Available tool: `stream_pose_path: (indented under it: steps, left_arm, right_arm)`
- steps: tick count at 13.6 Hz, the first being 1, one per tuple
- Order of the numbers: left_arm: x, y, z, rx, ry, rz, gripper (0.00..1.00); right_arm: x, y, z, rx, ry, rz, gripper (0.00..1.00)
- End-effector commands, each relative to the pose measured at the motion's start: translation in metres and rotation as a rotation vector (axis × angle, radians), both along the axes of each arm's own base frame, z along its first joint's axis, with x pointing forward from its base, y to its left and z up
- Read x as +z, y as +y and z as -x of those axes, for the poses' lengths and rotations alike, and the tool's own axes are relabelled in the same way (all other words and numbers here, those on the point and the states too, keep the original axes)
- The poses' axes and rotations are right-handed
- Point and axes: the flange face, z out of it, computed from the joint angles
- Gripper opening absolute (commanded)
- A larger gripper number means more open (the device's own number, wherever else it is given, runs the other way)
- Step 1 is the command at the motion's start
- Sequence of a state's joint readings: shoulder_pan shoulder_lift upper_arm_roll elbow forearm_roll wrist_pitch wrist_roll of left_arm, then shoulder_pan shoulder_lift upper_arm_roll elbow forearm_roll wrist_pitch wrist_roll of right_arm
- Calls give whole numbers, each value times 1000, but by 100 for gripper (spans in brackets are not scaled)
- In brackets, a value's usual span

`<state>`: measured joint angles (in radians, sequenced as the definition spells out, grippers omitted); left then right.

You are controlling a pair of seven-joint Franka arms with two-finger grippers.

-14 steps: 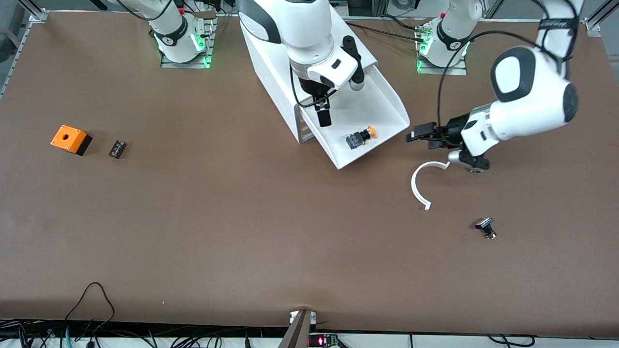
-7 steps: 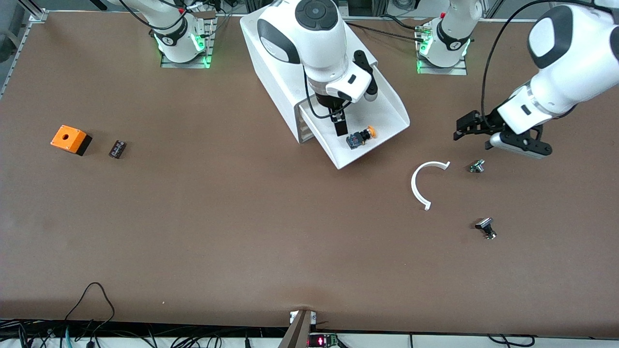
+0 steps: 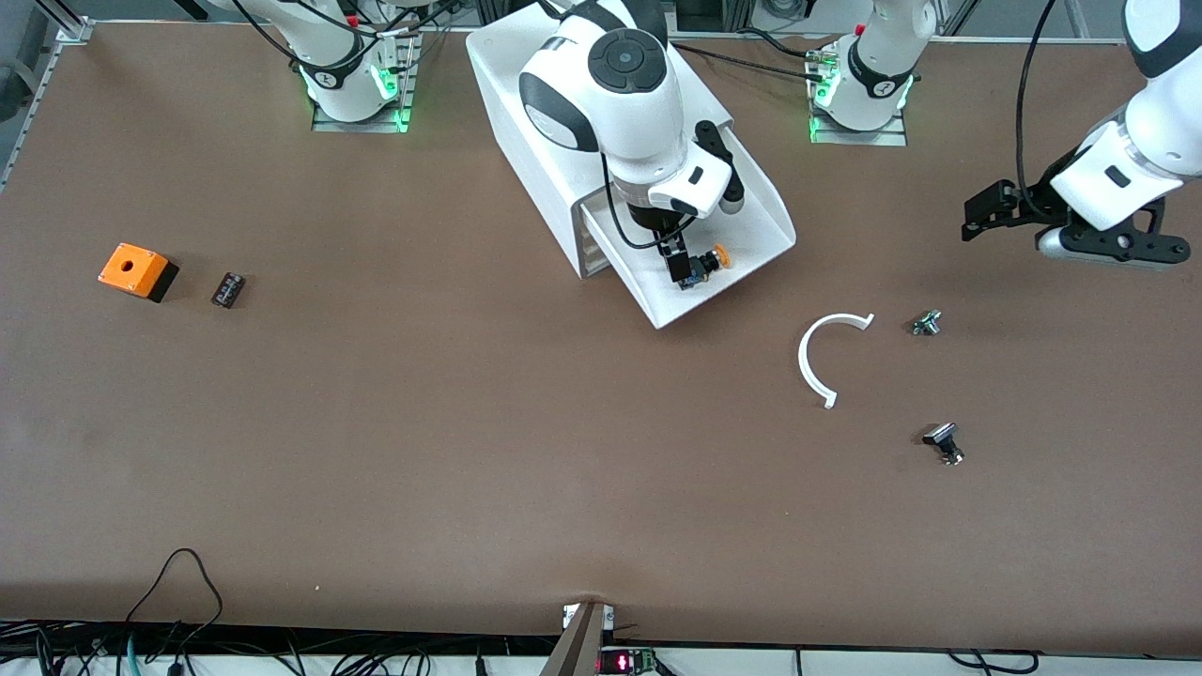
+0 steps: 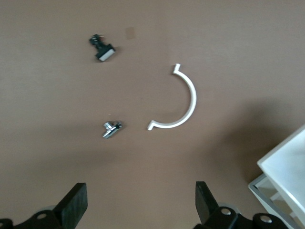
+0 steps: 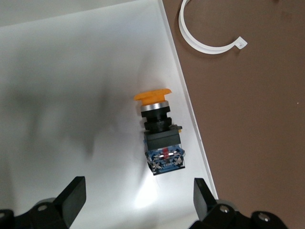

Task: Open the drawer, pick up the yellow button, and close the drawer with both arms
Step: 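Release the drawer with the left gripper while the right gripper lowers inside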

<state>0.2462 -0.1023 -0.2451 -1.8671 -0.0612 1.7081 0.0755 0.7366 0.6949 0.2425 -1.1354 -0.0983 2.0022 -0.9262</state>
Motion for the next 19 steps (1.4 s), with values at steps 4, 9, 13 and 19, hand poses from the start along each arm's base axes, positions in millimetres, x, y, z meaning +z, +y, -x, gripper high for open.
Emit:
stream_pose_path:
  steps: [4,9,13,19]
  left_arm:
    - [39,-6,11,78,12,-192,100]
    - [53,7,9,110,15,-178,100]
    - [60,7,5,115,-12,-164,100]
    - [69,13,-9,208,-30,-157,100]
  right_arm:
    - [-17,15,-12,29,-93,-39,100]
    - [-24,17,-11,39,-94,-37,100]
    - [-30,26,-1,54,-94,-32,98]
    - [-43,32,10,73,-84,-3,77]
